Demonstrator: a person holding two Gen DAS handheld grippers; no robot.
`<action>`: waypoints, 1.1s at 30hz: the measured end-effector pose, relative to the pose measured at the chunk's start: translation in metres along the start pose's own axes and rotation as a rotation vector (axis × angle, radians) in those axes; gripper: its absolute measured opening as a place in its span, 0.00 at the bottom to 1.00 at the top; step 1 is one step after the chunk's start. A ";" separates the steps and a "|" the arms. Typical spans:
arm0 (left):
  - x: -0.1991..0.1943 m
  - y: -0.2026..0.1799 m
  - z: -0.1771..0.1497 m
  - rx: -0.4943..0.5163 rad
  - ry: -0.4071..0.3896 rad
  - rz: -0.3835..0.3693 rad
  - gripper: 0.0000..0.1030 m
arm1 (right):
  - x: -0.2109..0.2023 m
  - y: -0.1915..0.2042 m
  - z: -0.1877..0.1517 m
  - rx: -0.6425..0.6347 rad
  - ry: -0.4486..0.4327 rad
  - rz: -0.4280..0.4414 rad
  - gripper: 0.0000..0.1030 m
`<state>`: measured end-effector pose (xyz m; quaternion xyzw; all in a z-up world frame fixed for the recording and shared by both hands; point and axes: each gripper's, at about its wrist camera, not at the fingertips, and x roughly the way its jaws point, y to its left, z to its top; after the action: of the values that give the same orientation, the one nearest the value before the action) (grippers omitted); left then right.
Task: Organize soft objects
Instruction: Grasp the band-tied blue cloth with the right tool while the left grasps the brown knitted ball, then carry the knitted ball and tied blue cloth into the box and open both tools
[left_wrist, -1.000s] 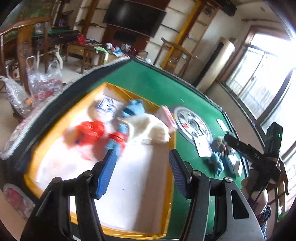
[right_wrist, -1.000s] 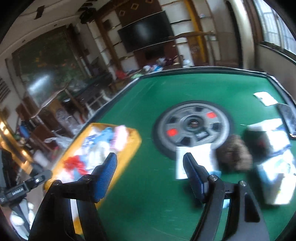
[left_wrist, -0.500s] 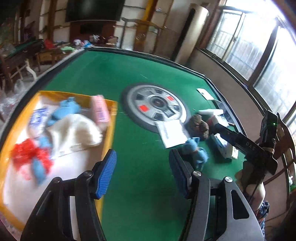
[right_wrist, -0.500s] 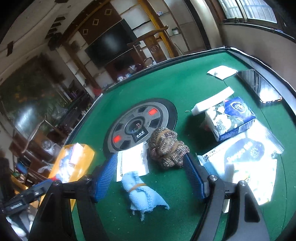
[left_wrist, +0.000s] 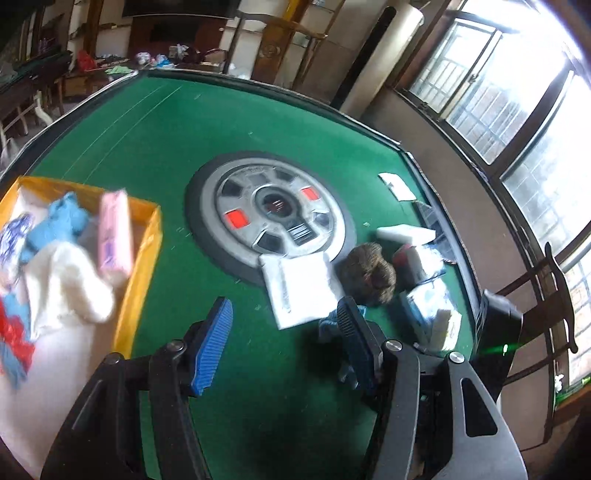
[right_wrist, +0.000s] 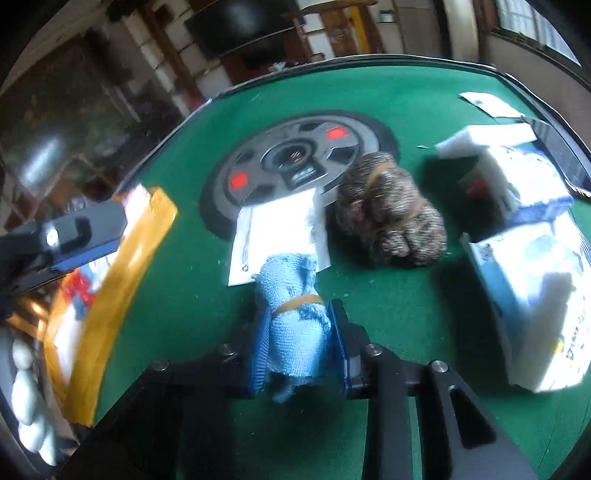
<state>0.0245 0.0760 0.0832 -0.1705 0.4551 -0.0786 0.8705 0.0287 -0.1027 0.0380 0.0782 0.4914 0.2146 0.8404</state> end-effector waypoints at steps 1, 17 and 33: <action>0.005 -0.006 0.005 0.007 0.006 -0.010 0.56 | -0.007 -0.006 -0.001 0.038 -0.016 -0.007 0.26; 0.123 -0.094 0.026 0.141 0.032 0.128 0.77 | -0.094 -0.104 -0.022 0.398 -0.326 -0.009 0.27; 0.094 -0.104 0.005 0.226 0.069 -0.057 0.57 | -0.093 -0.098 -0.021 0.400 -0.347 -0.056 0.28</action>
<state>0.0842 -0.0473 0.0527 -0.0812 0.4680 -0.1602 0.8653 -0.0007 -0.2326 0.0675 0.2647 0.3744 0.0735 0.8856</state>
